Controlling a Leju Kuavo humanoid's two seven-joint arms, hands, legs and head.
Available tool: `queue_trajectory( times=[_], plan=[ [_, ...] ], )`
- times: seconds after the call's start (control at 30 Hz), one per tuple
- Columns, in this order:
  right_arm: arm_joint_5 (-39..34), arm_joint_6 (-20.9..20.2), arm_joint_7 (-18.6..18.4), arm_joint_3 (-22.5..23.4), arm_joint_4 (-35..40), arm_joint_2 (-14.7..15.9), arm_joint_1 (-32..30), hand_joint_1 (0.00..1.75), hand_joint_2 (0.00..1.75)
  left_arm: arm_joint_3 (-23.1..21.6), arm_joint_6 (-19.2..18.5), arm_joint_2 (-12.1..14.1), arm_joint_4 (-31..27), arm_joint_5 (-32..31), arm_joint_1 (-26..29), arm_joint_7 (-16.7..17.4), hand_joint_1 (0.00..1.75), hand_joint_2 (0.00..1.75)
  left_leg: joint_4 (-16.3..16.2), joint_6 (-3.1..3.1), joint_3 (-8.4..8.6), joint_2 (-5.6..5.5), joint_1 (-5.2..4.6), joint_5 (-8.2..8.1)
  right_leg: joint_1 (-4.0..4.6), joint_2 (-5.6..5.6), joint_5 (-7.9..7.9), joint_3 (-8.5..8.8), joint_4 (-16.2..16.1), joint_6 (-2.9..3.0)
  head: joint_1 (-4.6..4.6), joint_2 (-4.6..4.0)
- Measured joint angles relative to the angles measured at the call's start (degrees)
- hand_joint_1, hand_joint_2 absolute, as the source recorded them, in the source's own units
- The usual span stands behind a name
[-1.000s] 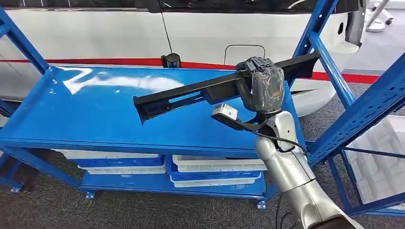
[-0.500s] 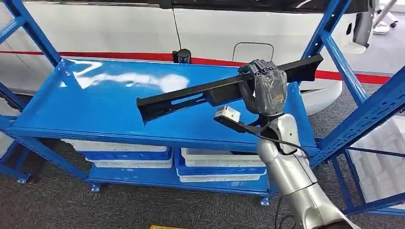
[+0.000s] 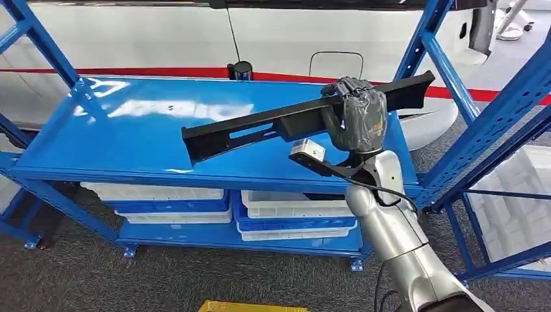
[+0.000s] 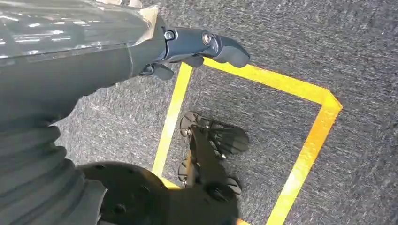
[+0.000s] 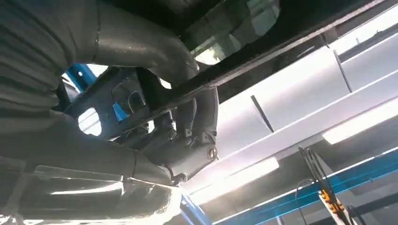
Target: Take the parts from the cabinet and place them on the table.
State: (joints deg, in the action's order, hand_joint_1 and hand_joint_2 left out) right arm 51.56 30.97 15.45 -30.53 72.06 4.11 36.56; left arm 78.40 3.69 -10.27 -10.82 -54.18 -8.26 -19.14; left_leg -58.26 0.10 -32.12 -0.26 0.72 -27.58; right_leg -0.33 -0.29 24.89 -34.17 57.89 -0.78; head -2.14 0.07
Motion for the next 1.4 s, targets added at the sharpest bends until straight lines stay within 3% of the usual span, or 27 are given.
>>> queue_trajectory(
  times=[0.1,0.13,0.2,0.27,0.33,0.37,0.43,0.47,0.57,0.6,0.63,0.7,0.77,0.8,0.83,0.87,0.93,0.97,1.0,1.1,1.13,1.17,1.2,1.27,1.3,1.33,1.4],
  plan=[
    [-0.3,0.2,0.0,0.3,-0.6,-0.3,0.0,1.75,1.75,0.0,-0.1,0.1,0.0,-0.1,-0.2,0.0,0.00,1.75,-0.2,1.18,-0.61,-0.03,-0.35,0.68,-0.28,0.01,-0.82,-0.32,-0.3,-1.34,0.03,0.00],
    [-0.4,0.3,0.0,0.4,-0.7,-0.2,0.0,1.75,1.75,0.0,-0.2,0.1,0.0,-0.2,-0.3,0.0,0.00,1.75,0.3,2.07,-0.78,0.16,0.08,1.34,-0.42,0.02,-0.35,-0.75,0.2,-1.53,0.00,0.00],
    [-0.9,0.5,0.0,0.8,-1.1,0.0,-0.1,1.75,1.75,0.0,-0.2,0.2,0.0,-0.2,-0.6,0.0,0.00,1.75,0.3,2.86,-1.54,0.16,-0.10,2.00,-0.44,0.10,3.60,-3.04,5.0,-0.99,0.42,0.00],
    [-1.3,0.6,0.3,0.9,-1.6,0.2,-0.5,1.75,1.75,0.0,-0.3,0.2,0.0,-0.5,-0.7,0.1,0.00,1.75,0.2,3.18,-2.58,0.17,-0.26,2.74,-0.44,0.11,8.07,-6.40,14.3,-0.55,0.55,0.00],
    [-1.7,0.7,0.8,1.1,-2.3,0.3,-1.3,1.75,1.75,-0.1,-0.7,0.3,0.0,-1.0,-0.8,0.1,0.00,1.75,0.2,3.21,-3.54,0.16,-0.39,3.50,-0.45,0.11,8.92,-6.43,17.3,-1.05,0.55,0.00],
    [-1.9,0.7,1.0,1.2,-2.5,0.3,-1.5,1.75,1.75,-0.1,-0.8,0.3,0.0,-1.1,-0.8,0.1,0.00,1.75,0.2,3.13,-4.01,0.12,-0.44,3.88,-0.45,0.11,8.09,-4.48,14.8,-1.47,0.57,0.00],
    [-2.2,0.7,1.2,1.7,-2.8,0.3,-1.5,1.75,1.75,-0.3,-1.0,0.2,0.0,-1.5,-0.8,0.0,0.00,1.75,0.2,2.80,-4.65,0.03,-0.52,4.56,-0.41,0.10,5.31,2.09,4.5,-1.93,0.64,0.00],
    [-2.2,0.7,1.2,2.0,-2.8,0.3,-1.5,1.75,1.75,-0.5,-1.0,0.2,0.0,-1.5,-0.8,0.0,0.00,1.75,0.2,2.56,-4.80,0.05,-0.54,4.89,-0.34,0.10,5.26,5.14,-0.5,-1.52,0.66,0.00],
    [-2.2,0.7,1.2,2.4,-2.9,0.2,-1.7,1.75,1.75,-0.7,-0.9,0.2,0.0,-1.4,-1.0,-0.1,0.00,1.75,0.3,1.47,-5.18,0.16,-0.63,6.01,0.26,0.25,4.07,4.98,-0.8,-1.15,0.62,0.00],
    [-2.2,0.7,1.2,2.4,-3.0,0.2,-1.8,1.75,1.75,-0.7,-0.9,0.2,0.0,-1.4,-1.0,-0.1,0.00,1.75,0.5,1.08,-5.18,0.14,-0.56,6.48,0.31,0.26,3.77,4.79,-0.8,-0.74,0.55,0.00],
    [-2.2,0.7,1.2,2.5,-3.0,0.1,-1.9,1.75,1.75,-0.7,-0.9,0.3,0.0,-1.4,-0.9,-0.1,0.00,1.75,0.5,0.67,-5.55,0.08,-0.64,6.45,-0.44,0.18,3.05,4.13,-1.3,0.00,0.66,0.00],
    [-2.2,0.7,1.2,2.5,-3.1,-0.1,-1.9,1.75,1.75,-0.7,-0.7,0.3,0.0,-1.4,-1.0,-0.1,0.00,1.75,-3.4,-0.01,-7.15,0.09,-0.30,0.90,-0.57,-0.02,1.93,3.33,-1.3,1.04,0.15,0.00],
    [-2.2,0.7,1.2,2.6,-3.1,-0.2,-2.0,1.75,1.75,-0.7,-0.7,0.3,0.0,-1.3,-1.0,-0.1,0.00,1.75,-12.1,-0.67,-9.69,0.09,-0.09,-5.08,-0.51,-0.03,0.82,1.88,-1.3,1.26,-0.04,0.00],
    [-2.2,0.7,1.3,2.6,-3.2,-0.2,-2.1,1.75,1.75,-0.7,-0.7,0.3,0.0,-1.2,-1.0,-0.1,0.00,1.75,-15.7,-0.88,-10.40,0.09,-0.04,-6.29,-0.48,-0.03,0.23,1.07,-1.3,1.20,-0.13,0.00],
    [-2.2,0.7,1.3,2.6,-3.3,-0.2,-2.3,1.75,1.75,-0.7,-0.6,0.3,0.0,-1.2,-1.0,-0.1,0.00,1.75,-17.1,-1.00,-10.14,0.09,0.01,-5.79,-0.48,-0.03,-0.32,0.32,-1.3,1.14,-0.15,0.00],
    [-2.1,0.7,1.4,2.7,-3.3,-0.2,-2.4,1.75,1.75,-0.7,-0.5,0.3,0.0,-1.2,-1.0,-0.1,0.00,1.75,-16.4,-1.06,-8.89,0.10,0.09,-4.10,-0.49,-0.01,-0.83,-0.41,-1.2,1.02,-0.17,0.00],
    [-2.1,0.7,1.6,3.0,-3.3,-0.2,-2.6,1.75,1.75,-0.7,-0.4,0.5,0.0,-1.2,-1.2,-0.1,0.00,1.75,-8.8,-0.82,-2.71,0.11,0.19,-0.21,-0.55,0.04,-1.77,-1.81,-0.8,0.49,-0.21,0.00],
    [-2.1,0.7,1.7,3.1,-3.3,-0.2,-2.6,1.75,1.75,-0.7,-0.4,0.5,0.0,-1.2,-1.4,-0.1,0.00,1.75,-3.9,-0.65,0.94,0.09,0.23,-0.38,-0.55,0.05,-2.05,-2.15,-0.6,0.09,-0.24,0.00],
    [-2.1,0.7,1.7,3.3,-3.2,-0.3,-2.6,1.75,1.75,-0.8,-0.4,0.6,0.0,-1.2,-1.6,0.0,0.00,1.75,0.1,-0.38,3.56,0.00,-0.04,-2.32,-0.18,0.05,-2.31,-2.62,-0.4,-0.30,-0.22,0.00],
    [-2.1,0.7,1.8,3.5,-3.2,-0.7,-2.7,1.75,1.75,-0.9,-0.3,0.5,0.0,-1.2,-1.7,0.0,0.00,1.75,0.5,0.91,2.83,-0.22,-0.66,-1.93,-0.34,-0.17,-3.69,-2.70,-0.7,-1.49,0.11,0.00],
    [-2.1,0.7,1.8,3.7,-3.3,-0.7,-2.8,1.75,1.75,-0.9,-0.2,0.5,0.0,-1.2,-1.6,0.0,0.00,1.75,1.0,1.80,2.49,-0.08,-0.55,-1.13,-0.12,-0.17,-4.17,-2.92,-0.8,-1.95,0.18,0.00],
    [-2.1,0.7,1.8,3.9,-3.3,-0.6,-2.9,1.75,1.75,-0.9,-0.2,0.4,0.0,-1.2,-1.7,0.0,0.00,1.75,1.1,2.49,2.06,0.31,-0.27,-0.41,-0.49,-0.01,-2.79,-3.59,0.1,-1.78,0.02,0.00],
    [-2.1,0.7,1.8,4.0,-3.3,-0.6,-2.9,1.75,1.75,-0.9,-0.2,0.5,0.0,-1.2,-1.7,0.0,0.00,1.75,1.1,3.15,1.27,0.33,-0.29,0.25,-0.46,0.00,0.00,-4.86,2.3,-1.43,0.48,0.00],
    [-2.1,0.7,1.8,4.3,-3.3,-0.6,-3.1,1.75,1.75,-0.9,-0.2,0.5,0.0,-1.2,-1.7,0.0,0.00,1.75,1.1,3.42,-0.21,0.38,-0.34,1.41,-0.49,0.02,5.60,-7.16,10.6,-0.89,0.72,0.00],
    [-2.1,0.7,1.9,4.5,-3.3,-0.6,-3.3,1.75,1.75,-0.9,-0.1,0.5,0.0,-1.2,-1.7,0.0,0.00,1.75,1.0,3.44,-1.15,0.41,-0.39,2.10,-0.48,0.03,7.45,-8.28,15.4,-1.13,0.77,0.00],
    [-2.1,0.7,1.9,4.6,-3.3,-0.6,-3.7,1.75,1.75,-0.9,-0.2,0.5,0.0,-1.2,-1.7,0.0,0.00,1.75,1.0,3.40,-1.98,0.42,-0.41,2.75,-0.50,0.03,7.57,-8.40,18.1,-1.63,0.81,0.00],
    [-2.2,0.9,2.3,4.7,-3.3,-0.5,-4.2,1.75,1.75,-0.9,-0.2,0.5,0.0,-1.2,-1.7,0.0,0.00,1.75,0.9,3.22,-3.56,0.41,-0.43,3.91,-0.51,0.03,4.92,-5.07,15.6,-2.74,0.88,0.00]
  ],
)
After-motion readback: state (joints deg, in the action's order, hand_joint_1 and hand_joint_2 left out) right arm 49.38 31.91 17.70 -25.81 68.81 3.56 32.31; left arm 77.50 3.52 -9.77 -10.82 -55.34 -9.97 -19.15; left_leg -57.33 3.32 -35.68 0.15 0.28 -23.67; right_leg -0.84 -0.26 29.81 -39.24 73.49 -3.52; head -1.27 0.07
